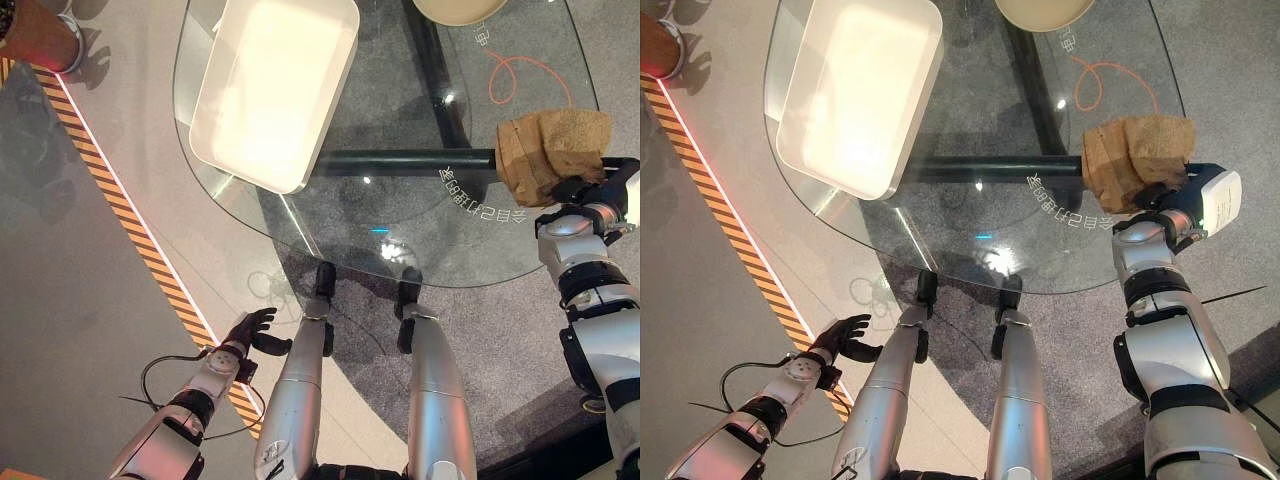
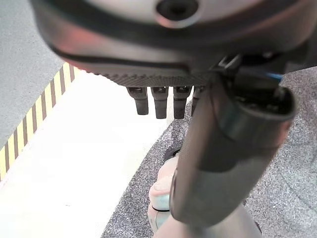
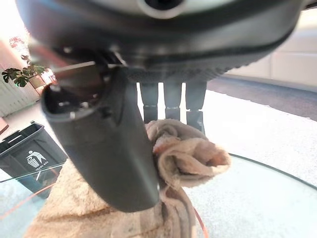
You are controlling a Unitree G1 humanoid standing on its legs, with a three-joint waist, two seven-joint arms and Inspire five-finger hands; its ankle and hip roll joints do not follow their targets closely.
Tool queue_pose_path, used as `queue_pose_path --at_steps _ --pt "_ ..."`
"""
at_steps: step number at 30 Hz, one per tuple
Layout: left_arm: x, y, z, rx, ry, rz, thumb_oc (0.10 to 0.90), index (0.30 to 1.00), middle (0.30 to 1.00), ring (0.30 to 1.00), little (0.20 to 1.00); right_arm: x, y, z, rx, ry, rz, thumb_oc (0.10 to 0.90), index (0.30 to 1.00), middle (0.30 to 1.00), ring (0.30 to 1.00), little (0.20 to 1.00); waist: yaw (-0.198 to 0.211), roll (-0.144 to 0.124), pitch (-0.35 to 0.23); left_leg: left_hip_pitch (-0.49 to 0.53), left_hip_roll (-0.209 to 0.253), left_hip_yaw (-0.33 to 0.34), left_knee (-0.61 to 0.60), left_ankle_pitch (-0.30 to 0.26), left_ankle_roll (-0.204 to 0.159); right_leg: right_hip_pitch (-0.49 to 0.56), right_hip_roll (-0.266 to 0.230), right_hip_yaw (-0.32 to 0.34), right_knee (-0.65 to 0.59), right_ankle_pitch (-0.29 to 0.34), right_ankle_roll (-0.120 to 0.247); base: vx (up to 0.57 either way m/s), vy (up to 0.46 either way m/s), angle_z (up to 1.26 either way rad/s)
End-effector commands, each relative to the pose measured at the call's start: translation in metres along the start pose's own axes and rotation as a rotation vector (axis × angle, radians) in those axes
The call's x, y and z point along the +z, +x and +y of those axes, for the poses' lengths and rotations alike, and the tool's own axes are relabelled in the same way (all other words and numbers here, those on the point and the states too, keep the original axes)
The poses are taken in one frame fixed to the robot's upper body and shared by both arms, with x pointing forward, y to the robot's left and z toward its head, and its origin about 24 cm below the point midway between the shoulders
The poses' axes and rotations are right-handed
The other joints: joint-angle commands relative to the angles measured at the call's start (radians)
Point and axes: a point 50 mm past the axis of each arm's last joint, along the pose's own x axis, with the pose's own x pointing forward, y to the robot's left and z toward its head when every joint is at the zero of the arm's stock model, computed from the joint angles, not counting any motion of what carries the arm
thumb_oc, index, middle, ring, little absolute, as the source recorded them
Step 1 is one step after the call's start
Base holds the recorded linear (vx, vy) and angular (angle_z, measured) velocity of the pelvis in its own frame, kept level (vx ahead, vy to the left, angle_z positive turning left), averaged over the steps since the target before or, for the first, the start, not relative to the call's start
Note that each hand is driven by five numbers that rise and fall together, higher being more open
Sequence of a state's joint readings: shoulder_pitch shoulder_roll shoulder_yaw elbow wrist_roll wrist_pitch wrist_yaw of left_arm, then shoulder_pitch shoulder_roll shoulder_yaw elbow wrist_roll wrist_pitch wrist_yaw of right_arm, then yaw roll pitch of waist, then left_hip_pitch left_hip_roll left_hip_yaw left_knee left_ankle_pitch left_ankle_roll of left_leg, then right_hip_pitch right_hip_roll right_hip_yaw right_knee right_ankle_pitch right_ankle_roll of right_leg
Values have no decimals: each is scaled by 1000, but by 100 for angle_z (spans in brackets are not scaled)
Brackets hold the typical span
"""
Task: Wipe the table with a cloth and put it in the basket.
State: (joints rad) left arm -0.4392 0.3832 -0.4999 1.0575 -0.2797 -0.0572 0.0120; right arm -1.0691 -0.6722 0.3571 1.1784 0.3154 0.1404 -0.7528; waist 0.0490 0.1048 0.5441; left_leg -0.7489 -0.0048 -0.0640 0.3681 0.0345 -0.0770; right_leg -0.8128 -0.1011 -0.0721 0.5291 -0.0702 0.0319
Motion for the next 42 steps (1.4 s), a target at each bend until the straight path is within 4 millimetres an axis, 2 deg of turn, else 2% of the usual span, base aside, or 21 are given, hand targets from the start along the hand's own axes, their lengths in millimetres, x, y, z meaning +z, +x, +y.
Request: queue_pose_path --at_steps 1,7,11,18,26,35,42 --pt "-27 -9 20 59 -18 69 800 900 900 900 900 50 16 -37 -143 44 -250 100 300 300 300 200 -2 -11 -24 28 -42 83 53 -69 76 51 56 -45 -15 -7 -13 -8 6 -3" --pt "-25 -8 17 55 -19 65 800 900 900 900 900 83 -6 -13 -31 59 -403 100 300 300 300 200 2 -7 -24 36 -47 82 46 -67 73 56 56 -48 -16 -14 -15 0 0 0" --pt "-24 -8 14 51 -18 62 800 900 900 900 900 97 -21 0 33 64 -473 100 300 300 300 200 4 -6 -24 39 -49 83 43 -67 71 60 56 -48 -18 -17 -17 0 0 0" --pt "-23 -7 9 41 -12 55 800 900 900 900 900 106 -41 20 141 11 -555 100 300 300 300 200 8 -4 -24 44 -53 85 41 -66 69 67 52 -53 -24 -19 -20 0 0 0" --pt "-21 -5 3 31 -4 48 800 900 900 900 900 103 -55 41 232 -101 -585 100 300 300 300 200 15 1 -24 43 -56 87 42 -63 67 68 50 -58 -24 -20 -23 0 0 0" --pt "-15 -2 -4 19 7 31 800 900 900 900 900 87 -65 63 336 -247 -567 100 300 300 300 200 25 12 -24 40 -61 90 37 -58 67 66 45 -66 -32 -18 -23 0 0 0" --pt "-12 -2 -10 7 7 24 800 900 900 900 900 78 -86 84 468 -303 -611 100 300 300 300 200 27 25 -24 41 -67 93 31 -53 66 65 42 -67 -37 -14 -24 0 0 0"
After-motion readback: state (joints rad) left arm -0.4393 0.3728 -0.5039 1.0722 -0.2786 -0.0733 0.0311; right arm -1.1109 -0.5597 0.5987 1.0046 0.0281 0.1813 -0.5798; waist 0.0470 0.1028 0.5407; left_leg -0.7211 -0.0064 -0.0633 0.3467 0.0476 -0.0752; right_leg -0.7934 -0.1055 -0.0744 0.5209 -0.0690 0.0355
